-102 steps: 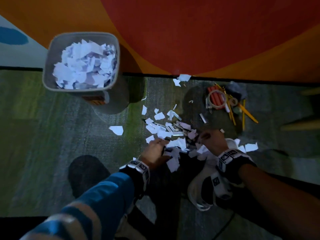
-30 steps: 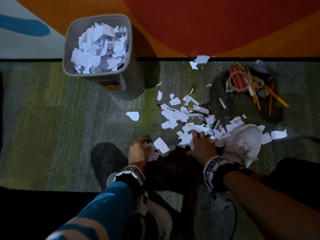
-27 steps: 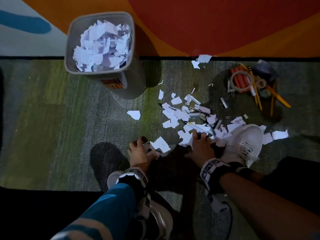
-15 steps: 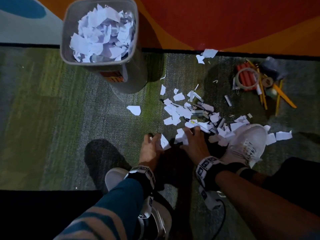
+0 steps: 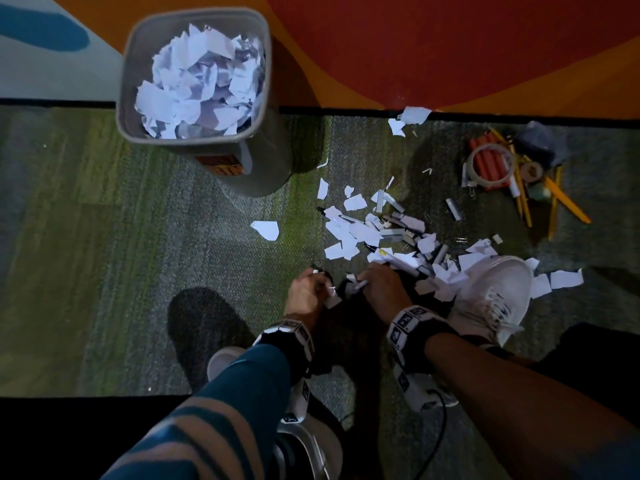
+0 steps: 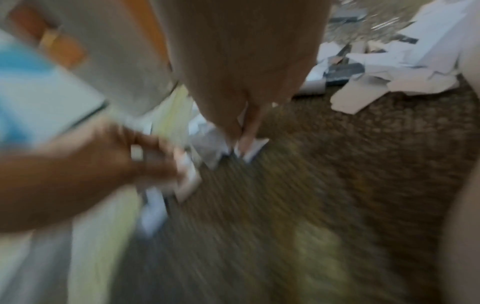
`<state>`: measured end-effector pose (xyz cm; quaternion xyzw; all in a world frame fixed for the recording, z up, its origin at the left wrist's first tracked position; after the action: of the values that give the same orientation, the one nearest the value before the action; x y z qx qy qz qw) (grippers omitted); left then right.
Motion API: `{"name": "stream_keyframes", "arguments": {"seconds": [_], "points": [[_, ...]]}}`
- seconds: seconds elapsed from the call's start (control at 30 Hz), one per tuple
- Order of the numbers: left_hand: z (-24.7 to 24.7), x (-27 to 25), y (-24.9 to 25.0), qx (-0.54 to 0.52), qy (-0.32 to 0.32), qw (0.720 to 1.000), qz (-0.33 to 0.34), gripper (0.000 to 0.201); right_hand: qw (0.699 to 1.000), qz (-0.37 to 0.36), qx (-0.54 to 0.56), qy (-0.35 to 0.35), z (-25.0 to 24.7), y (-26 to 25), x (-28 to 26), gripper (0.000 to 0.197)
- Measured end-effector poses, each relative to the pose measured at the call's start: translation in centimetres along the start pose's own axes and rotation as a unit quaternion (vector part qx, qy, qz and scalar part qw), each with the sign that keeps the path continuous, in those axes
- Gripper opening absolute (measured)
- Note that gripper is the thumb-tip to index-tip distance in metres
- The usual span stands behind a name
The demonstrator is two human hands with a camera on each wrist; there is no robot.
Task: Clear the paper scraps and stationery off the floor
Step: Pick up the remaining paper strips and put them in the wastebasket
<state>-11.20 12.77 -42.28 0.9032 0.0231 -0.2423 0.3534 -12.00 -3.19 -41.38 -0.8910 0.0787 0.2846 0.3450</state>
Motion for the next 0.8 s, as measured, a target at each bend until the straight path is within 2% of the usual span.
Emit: {"name": "stream_keyframes", "arguments": {"seconds": [0.07,0.17,0.23,0.3,0.37,0.43,0.5,0.57,0.7,0.8], "points": [[-0.9,0.3,0.3,-0.036,0.021,0.999,0.011,0.027,0.999,0.03,0.028,0.009,-1.2,0.1,0.3,0.029],[-3.1,0.9,1.3,-0.069,0.033,0.997,0.006,0.014,0.989,0.077,0.109,0.059,-3.8,-0.4,0.8,0.011],[-5.2,1.2,3.0,-0.12,0.038,0.992,0.004,0.012,0.971,0.074,0.205,0.1,-6.1,-2.0,1.3,0.007],[-8.7,0.9,5.5,-0.156,0.071,0.985,0.029,0.015,0.961,0.047,0.243,0.126,-8.8,-4.9,1.6,0.004],[-12.0,-0.1,9.2,-0.149,0.079,0.983,0.076,0.012,0.959,-0.003,0.237,0.158,-11.9,-8.1,2.1,0.006],[-16.1,-1.3,12.8,-0.151,0.097,0.975,0.133,0.007,0.953,-0.013,0.247,0.176,-14.6,-11.4,2.6,0.007],[-21.0,-2.5,16.0,-0.191,0.147,0.955,0.173,0.006,0.95,-0.021,0.246,0.19,-17.5,-15.6,2.7,0.006],[-25.4,-2.9,18.1,-0.217,0.199,0.935,0.196,0.006,0.949,-0.062,0.23,0.208,-20.2,-20.1,2.5,0.012],[-34.3,-0.1,18.4,-0.247,0.305,0.9,0.188,0.01,0.948,-0.123,0.18,0.233,-23.5,-28.1,2.9,0.007],[-39.0,2.7,18.0,-0.216,0.36,0.895,0.152,0.01,0.951,-0.129,0.158,0.232,-24.1,-32.5,5.1,0.006]]}}
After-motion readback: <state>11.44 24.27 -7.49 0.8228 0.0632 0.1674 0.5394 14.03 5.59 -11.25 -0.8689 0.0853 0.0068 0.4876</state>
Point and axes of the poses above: each hand's wrist, its own x-axis towards the middle knuckle, its own z-axis out of the palm, y = z × x, the point moved 9 cm from there along x, towards the middle knuckle, and after that the axes turned 2 degrees about -x, right-handed, at the moved point
